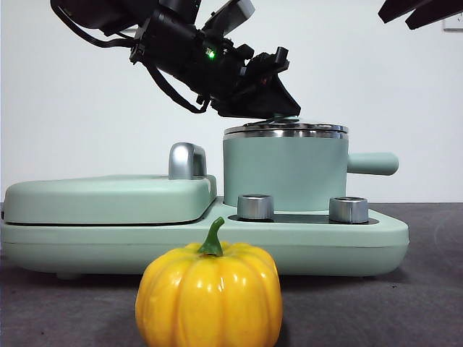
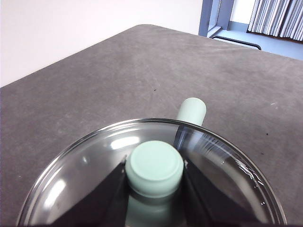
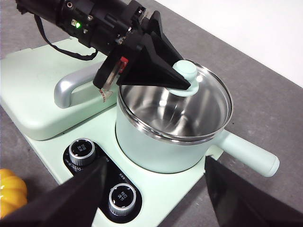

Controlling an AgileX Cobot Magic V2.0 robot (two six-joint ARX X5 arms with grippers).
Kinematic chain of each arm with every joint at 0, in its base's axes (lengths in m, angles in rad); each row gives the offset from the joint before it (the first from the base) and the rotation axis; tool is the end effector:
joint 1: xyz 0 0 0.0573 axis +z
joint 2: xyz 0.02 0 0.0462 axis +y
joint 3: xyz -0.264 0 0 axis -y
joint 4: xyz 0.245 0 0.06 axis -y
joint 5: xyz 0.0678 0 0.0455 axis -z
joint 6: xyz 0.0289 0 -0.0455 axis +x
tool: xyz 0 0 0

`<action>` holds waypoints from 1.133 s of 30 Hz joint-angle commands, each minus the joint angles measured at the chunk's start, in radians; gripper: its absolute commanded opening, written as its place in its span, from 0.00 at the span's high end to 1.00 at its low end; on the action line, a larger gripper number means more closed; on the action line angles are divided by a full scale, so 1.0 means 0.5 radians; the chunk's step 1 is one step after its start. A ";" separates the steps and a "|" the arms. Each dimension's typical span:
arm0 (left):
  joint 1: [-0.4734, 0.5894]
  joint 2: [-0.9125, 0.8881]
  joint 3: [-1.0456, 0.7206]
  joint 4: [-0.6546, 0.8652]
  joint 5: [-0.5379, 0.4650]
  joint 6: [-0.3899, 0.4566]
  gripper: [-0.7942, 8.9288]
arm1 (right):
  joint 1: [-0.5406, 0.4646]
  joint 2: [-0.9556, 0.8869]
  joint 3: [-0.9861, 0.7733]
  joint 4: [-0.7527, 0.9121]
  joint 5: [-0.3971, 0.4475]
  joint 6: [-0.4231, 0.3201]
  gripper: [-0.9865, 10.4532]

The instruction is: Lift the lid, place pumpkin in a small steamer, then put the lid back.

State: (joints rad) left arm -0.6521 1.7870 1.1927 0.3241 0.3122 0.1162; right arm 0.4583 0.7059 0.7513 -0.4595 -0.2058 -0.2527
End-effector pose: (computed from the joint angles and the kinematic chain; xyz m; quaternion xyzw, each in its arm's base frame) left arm 0.3166 -0.2529 0.2484 0.0737 0.1058 -0.4664 0.8751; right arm 0.1311 0.0713 0.3072 -0.1423 0.1621 0.3422 0.9145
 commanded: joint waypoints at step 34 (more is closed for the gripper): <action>0.121 -1.055 0.111 -1.445 -0.500 -0.045 0.91 | 0.072 0.034 0.033 -0.093 -0.113 -0.046 0.63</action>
State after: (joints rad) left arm -0.5865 1.2648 1.2186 -0.4175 0.0612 0.1081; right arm 0.4850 0.7120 0.7513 -0.5087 -0.2531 -0.2619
